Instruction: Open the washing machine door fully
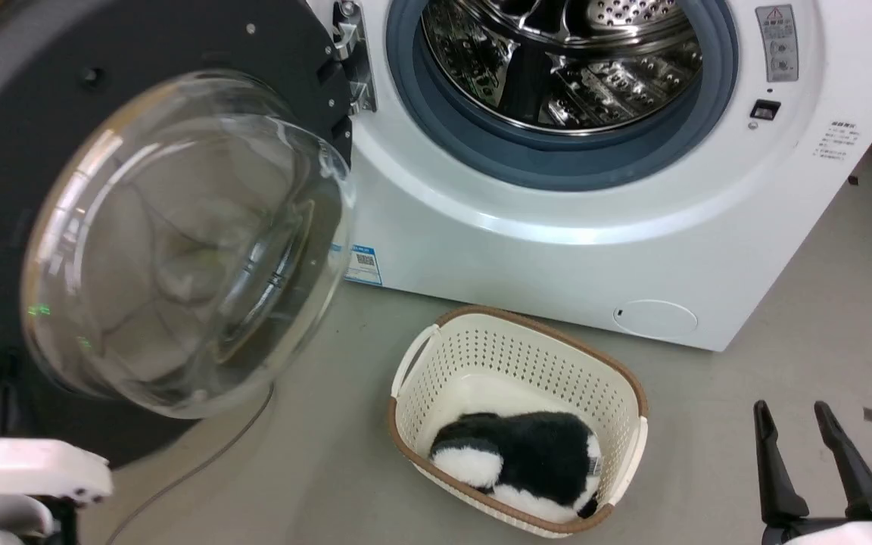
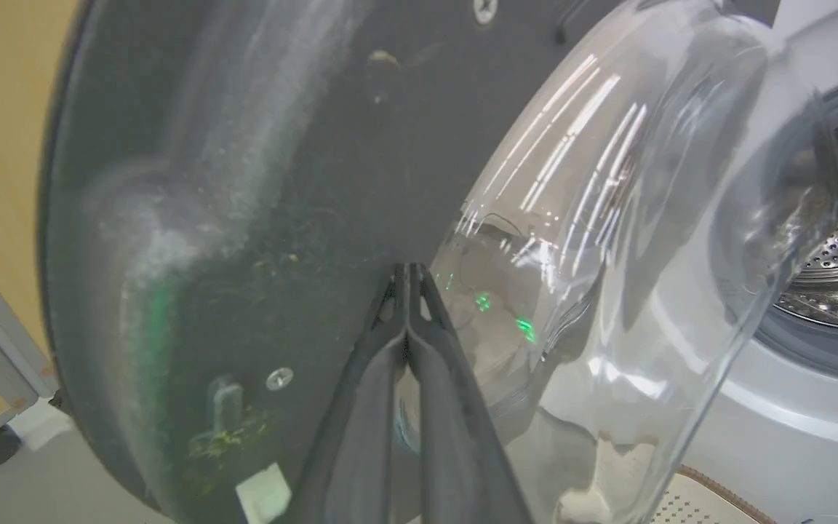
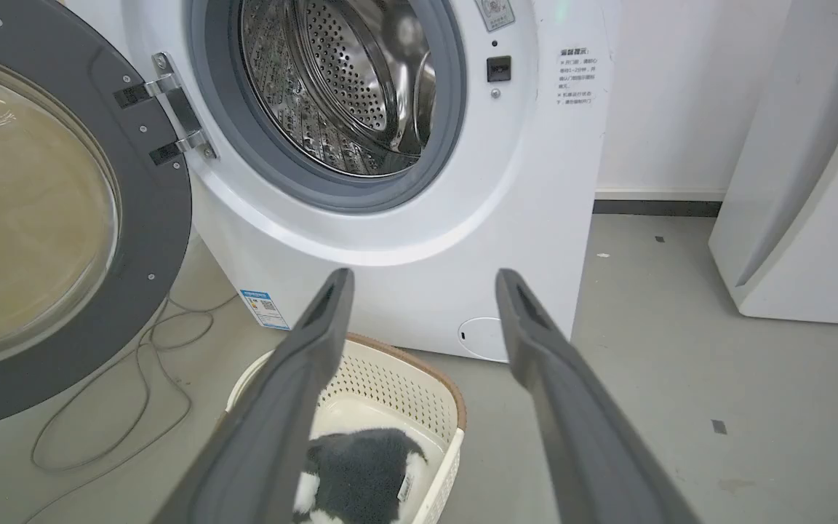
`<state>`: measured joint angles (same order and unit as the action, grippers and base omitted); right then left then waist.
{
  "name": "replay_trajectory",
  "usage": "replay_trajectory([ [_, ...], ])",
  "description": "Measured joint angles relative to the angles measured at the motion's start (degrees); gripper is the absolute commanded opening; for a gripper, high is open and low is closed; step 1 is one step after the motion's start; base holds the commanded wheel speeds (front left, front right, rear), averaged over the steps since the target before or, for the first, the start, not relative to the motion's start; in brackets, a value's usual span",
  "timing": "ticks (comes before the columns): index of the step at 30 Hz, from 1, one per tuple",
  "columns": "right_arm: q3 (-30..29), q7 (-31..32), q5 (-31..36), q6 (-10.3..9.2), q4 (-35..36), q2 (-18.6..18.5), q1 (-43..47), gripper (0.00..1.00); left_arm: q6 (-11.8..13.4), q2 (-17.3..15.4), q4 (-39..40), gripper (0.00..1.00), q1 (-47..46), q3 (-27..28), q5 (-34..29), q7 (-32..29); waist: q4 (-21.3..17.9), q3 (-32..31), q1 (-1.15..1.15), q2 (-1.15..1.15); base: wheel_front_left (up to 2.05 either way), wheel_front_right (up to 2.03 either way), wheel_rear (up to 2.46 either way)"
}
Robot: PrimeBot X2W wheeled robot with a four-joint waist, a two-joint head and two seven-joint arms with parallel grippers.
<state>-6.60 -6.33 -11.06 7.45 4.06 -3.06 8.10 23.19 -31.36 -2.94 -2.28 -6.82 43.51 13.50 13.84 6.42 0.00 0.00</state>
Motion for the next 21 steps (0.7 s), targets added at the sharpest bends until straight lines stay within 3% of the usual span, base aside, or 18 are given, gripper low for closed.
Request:
replay_trajectory([
  [10,-0.1,0.71,0.59,0.0,0.58,0.0,-1.32,1.0,-9.03,-2.35,-16.99,0.0,-9.04,6.99,0.96,1.19,-0.98,2.07,0.0,0.0,0.0,0.0,0.0],
  [21,0.13,0.74,1.01,0.0,0.56,0.0,-1.83,1.0,-14.34,-2.47,-27.05,0.0,-14.76,11.23,-3.28,1.2,-1.72,2.68,0.0,0.0,0.0,0.0,0.0],
])
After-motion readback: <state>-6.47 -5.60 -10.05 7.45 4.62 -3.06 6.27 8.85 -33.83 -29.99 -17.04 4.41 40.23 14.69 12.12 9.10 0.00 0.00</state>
